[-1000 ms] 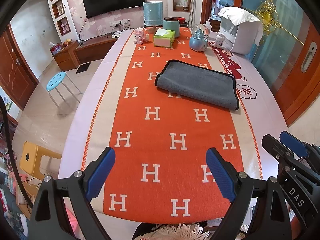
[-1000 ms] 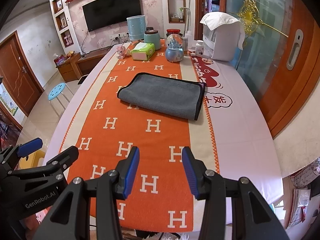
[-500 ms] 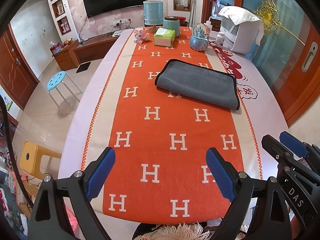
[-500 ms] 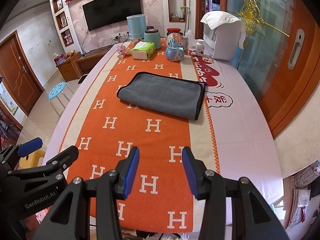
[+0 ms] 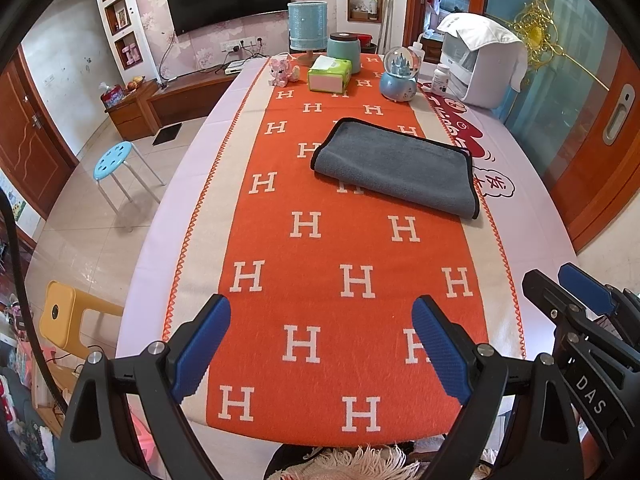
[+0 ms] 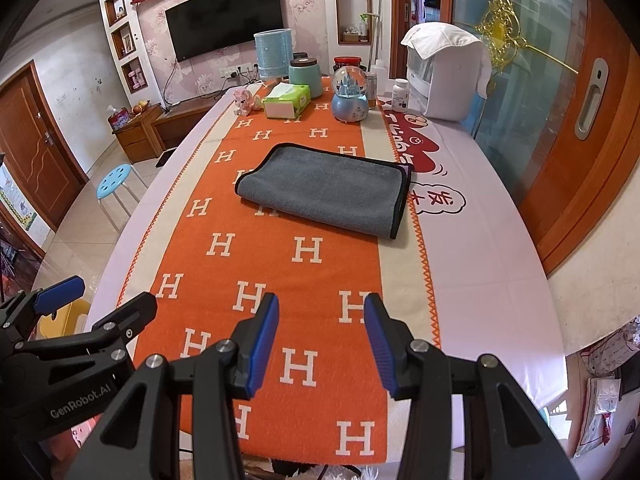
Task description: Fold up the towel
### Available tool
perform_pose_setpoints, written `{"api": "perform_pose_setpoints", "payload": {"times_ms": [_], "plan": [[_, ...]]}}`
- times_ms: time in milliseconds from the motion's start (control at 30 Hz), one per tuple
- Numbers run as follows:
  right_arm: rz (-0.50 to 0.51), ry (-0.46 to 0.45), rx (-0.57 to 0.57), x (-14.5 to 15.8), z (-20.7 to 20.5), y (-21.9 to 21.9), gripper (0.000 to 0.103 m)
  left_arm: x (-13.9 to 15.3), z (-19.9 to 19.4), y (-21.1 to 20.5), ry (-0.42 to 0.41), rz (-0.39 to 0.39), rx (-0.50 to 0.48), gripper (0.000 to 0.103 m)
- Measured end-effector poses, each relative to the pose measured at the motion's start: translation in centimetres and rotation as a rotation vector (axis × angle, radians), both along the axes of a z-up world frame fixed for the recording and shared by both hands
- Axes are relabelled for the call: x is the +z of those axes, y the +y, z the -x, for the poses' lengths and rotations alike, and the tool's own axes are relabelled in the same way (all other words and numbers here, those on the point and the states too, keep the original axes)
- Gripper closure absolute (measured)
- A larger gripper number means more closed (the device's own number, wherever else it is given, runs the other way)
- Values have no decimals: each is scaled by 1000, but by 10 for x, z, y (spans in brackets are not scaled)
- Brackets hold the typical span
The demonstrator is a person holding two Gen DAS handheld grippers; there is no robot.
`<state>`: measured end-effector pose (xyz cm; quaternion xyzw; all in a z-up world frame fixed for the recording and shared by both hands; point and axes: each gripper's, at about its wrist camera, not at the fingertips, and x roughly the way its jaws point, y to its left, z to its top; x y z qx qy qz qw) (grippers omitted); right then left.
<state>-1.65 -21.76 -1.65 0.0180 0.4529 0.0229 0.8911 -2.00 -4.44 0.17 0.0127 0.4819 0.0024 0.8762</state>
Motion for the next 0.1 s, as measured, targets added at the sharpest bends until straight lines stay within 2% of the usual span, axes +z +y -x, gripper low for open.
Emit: {"api": "perform_pose_setpoints", "payload": {"times_ms": [100], "plan": [[-1,-1,-1,0,0,0,59,0,0,0,1,1,-1,12]]}}
